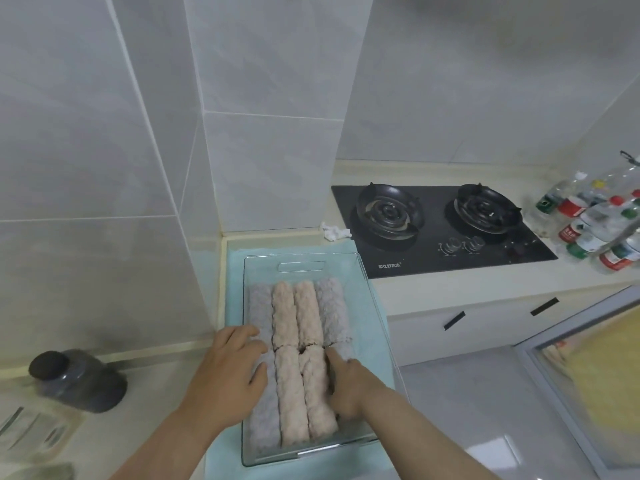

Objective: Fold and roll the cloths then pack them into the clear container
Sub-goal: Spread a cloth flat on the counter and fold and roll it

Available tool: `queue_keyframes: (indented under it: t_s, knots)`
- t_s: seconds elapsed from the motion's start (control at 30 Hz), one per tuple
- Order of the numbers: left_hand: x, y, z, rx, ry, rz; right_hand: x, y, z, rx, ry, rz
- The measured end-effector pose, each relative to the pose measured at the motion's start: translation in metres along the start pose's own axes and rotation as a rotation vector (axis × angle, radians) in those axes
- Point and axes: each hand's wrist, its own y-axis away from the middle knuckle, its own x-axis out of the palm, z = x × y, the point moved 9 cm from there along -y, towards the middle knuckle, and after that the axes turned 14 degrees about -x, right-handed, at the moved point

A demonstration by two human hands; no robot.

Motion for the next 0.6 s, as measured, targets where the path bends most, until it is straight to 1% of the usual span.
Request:
queue_keyframes:
  t_s: [0.03,0.1,0.27,0.4,0.47,0.6]
  knots:
    - [0.000,0.000,0.000,0.002,0.002,-0.005,-0.006,0.001,-0.002,0.010,-0.070,-0.058]
    - [0.000,0.000,-0.001,0.001,-0.001,-0.015,-0.011,0.001,-0.011,0.092,-0.139,-0.124]
    - [-0.001,0.000,-0.003,0.000,-0.012,-0.025,-0.007,-0.012,-0.025,0.308,-0.319,-0.180]
    - [0.001,0.001,-0.001,-0.006,-0.032,-0.022,-0.003,-0.018,-0.026,0.303,-0.358,-0.182]
    - [0.001,0.001,0.000,-0.012,-0.029,-0.020,0.000,-0.017,-0.025,0.319,-0.382,-0.168]
    - [0.002,0.002,0.001,-0.013,-0.022,-0.017,0.005,-0.018,-0.027,0.375,-0.399,-0.195]
